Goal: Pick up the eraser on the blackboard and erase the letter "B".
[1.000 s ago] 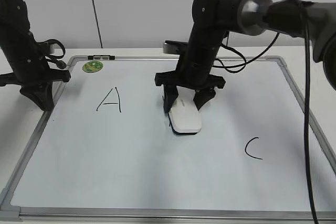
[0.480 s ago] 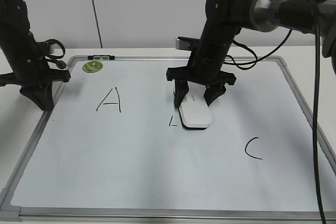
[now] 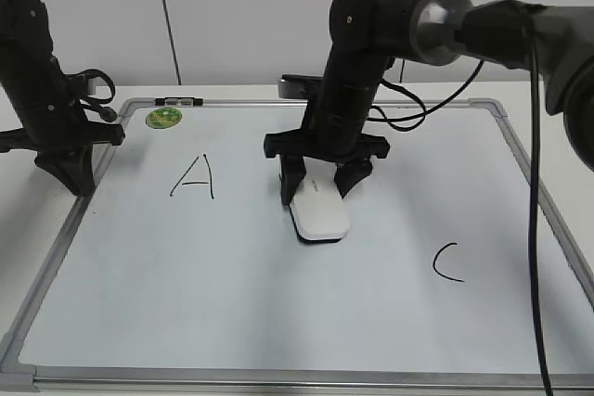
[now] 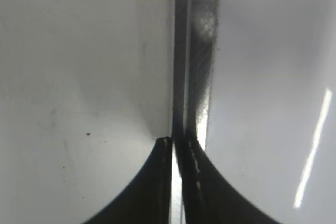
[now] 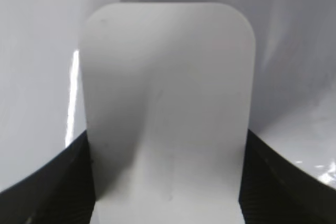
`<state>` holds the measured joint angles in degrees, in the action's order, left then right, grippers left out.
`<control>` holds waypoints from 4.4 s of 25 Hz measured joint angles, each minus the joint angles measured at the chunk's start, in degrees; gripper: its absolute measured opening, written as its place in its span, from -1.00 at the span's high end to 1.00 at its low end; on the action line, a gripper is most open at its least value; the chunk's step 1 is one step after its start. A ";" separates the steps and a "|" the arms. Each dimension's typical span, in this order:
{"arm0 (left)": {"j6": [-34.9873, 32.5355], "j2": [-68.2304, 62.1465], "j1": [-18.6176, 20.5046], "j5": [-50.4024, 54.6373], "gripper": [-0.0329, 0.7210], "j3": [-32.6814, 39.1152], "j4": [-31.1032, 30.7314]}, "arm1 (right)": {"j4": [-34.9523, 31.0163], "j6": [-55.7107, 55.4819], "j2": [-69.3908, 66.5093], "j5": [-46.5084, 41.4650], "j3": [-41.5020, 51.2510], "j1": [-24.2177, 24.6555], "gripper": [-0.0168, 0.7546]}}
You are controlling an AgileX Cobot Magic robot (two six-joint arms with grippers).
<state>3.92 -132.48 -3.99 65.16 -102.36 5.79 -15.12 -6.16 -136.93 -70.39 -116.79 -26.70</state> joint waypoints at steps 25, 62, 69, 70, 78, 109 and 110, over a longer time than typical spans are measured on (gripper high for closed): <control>0.00 0.00 0.00 0.00 0.87 0.00 0.00 | 2.78 0.14 4.19 0.40 -1.34 -6.65 -0.38; 0.00 0.00 0.00 0.00 0.86 0.00 -0.10 | 9.36 7.76 15.18 0.38 20.38 29.83 -0.38; 0.00 0.00 0.00 0.00 0.87 0.00 -0.10 | 9.46 8.37 15.08 0.50 20.38 29.83 -0.38; 0.00 0.00 0.00 0.00 0.86 0.00 -0.10 | 9.46 8.40 15.08 0.50 20.38 29.83 -0.38; 0.00 0.00 0.00 0.00 0.87 0.00 -0.10 | 9.46 8.61 15.08 1.20 20.38 29.83 -0.38; 0.00 0.00 0.00 0.00 0.86 -0.01 -0.10 | 9.35 11.26 11.48 5.48 19.50 29.83 -0.38; 0.00 0.00 0.00 0.00 0.86 -0.01 -0.10 | 9.35 11.26 11.48 5.49 19.50 29.83 -0.38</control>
<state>3.92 -132.48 -3.99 65.16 -102.37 5.69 -5.76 5.10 -125.46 -64.90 -97.29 3.13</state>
